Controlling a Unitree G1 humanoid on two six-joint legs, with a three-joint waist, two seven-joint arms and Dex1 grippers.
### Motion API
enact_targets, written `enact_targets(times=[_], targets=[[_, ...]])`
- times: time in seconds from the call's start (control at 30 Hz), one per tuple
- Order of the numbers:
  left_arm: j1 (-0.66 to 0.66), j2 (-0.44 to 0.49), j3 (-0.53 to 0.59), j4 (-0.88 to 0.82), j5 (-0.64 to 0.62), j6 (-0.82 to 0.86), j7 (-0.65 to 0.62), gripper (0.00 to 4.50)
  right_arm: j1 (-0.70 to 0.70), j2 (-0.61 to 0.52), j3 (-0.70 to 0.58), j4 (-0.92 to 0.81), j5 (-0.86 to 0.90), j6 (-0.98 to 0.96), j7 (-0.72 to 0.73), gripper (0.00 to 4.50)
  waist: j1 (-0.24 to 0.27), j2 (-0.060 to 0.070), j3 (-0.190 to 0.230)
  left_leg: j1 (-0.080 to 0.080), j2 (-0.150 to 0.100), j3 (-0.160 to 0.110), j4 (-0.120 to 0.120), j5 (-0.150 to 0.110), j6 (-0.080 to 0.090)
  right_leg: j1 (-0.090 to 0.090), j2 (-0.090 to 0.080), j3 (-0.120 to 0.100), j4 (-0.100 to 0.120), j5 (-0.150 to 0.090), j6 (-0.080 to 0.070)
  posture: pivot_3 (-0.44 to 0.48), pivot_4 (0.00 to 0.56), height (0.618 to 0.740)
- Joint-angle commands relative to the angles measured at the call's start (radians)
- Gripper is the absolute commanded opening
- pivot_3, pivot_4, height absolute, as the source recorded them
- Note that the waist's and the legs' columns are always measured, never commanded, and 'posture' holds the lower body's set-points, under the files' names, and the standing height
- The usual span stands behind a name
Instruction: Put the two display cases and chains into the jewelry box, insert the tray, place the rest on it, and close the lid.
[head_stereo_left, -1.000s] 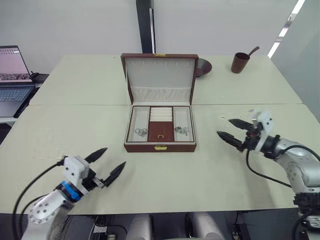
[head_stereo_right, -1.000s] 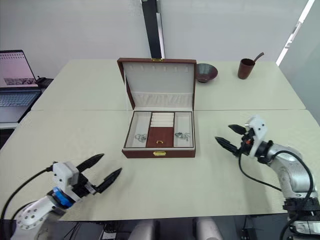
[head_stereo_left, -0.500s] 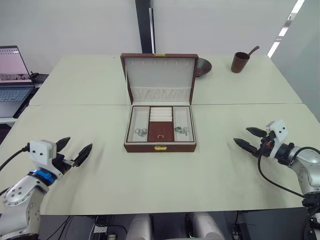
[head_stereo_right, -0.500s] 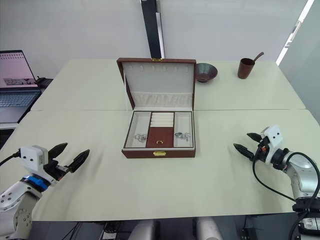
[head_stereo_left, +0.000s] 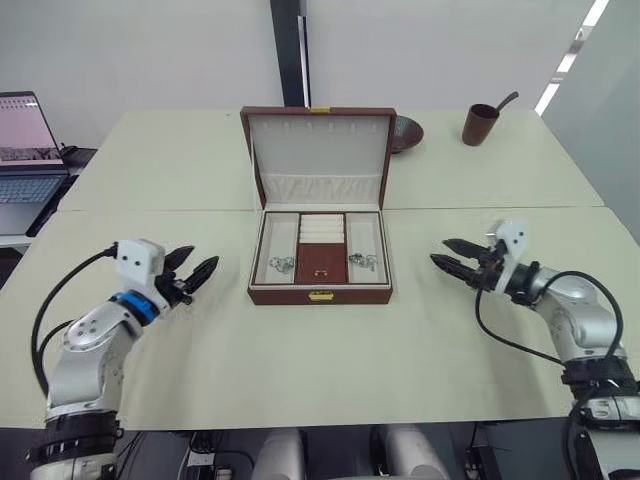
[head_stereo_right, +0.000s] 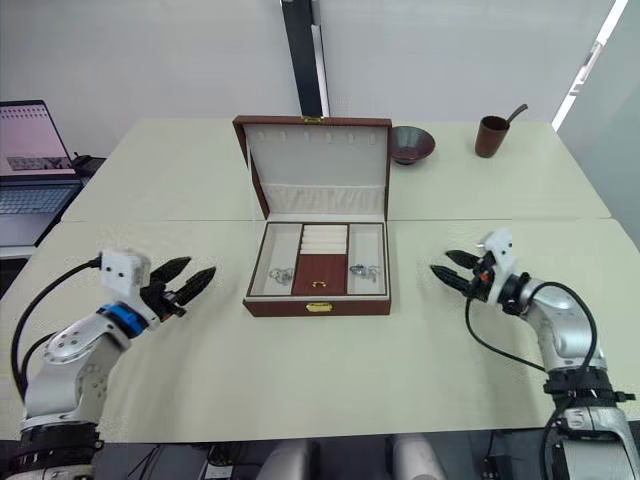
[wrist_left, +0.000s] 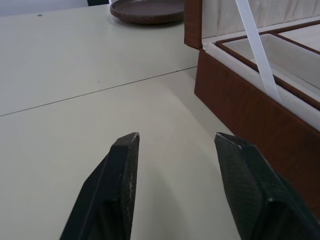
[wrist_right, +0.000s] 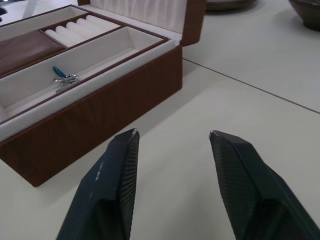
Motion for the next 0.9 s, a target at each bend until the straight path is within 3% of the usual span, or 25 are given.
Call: enact_targets(times=[0.03, 0.17, 0.23, 0.67, 0.9], targets=[[-0.061, -0.022, -0.045, 0.014, 0.013, 0.016, -0.013, 1.31, -0.040, 0.026, 0.037, 0.002, -0.024, -0.008, 0.001, 1.40, 0.000, 0.000, 0.000, 0.000, 0.000, 0.000, 0.000, 0.000, 0.000, 0.000, 0.000, 0.000, 0.000, 0.000, 0.000, 0.000, 0.150, 0.740], [-0.093, -0.045, -0.074, 0.024, 0.015, 0.038, -0.025, 0.01, -0.069, 0.064, 0.076, 0.013, -0.048, -0.008, -0.003, 0.35, 0.000, 0.000, 0.000, -0.001, 0.000, 0.000, 0.000, 0.000, 0.000, 0.000, 0.000, 0.000, 0.000, 0.000, 0.000, 0.000, 0.150, 0.740], [-0.094, -0.053, -0.084, 0.029, 0.021, 0.038, -0.033, 0.00, -0.077, 0.082, 0.090, 0.010, -0.055, 0.002, -0.007, 0.02, -0.001, 0.000, 0.000, -0.001, 0.000, 0.000, 0.000, 0.000, 0.000, -0.001, 0.000, 0.000, 0.000, 0.000, 0.000, 0.000, 0.150, 0.740], [-0.025, -0.054, -0.110, -0.080, -0.024, 0.129, -0.133, 0.00, -0.019, 0.124, 0.156, -0.103, -0.037, 0.095, 0.033, 0.02, -0.002, 0.000, 0.000, 0.000, 0.000, -0.001, 0.000, 0.000, 0.000, -0.001, 0.000, -0.001, 0.000, 0.000, 0.000, 0.000, 0.150, 0.740], [0.044, -0.031, -0.144, -0.195, -0.063, 0.203, -0.206, 0.00, 0.060, 0.101, 0.160, -0.251, 0.026, 0.202, 0.066, 0.02, -0.001, 0.000, 0.000, -0.001, 0.000, -0.002, 0.000, 0.000, 0.000, -0.001, -0.001, 0.000, 0.000, 0.000, 0.000, 0.000, 0.150, 0.740]])
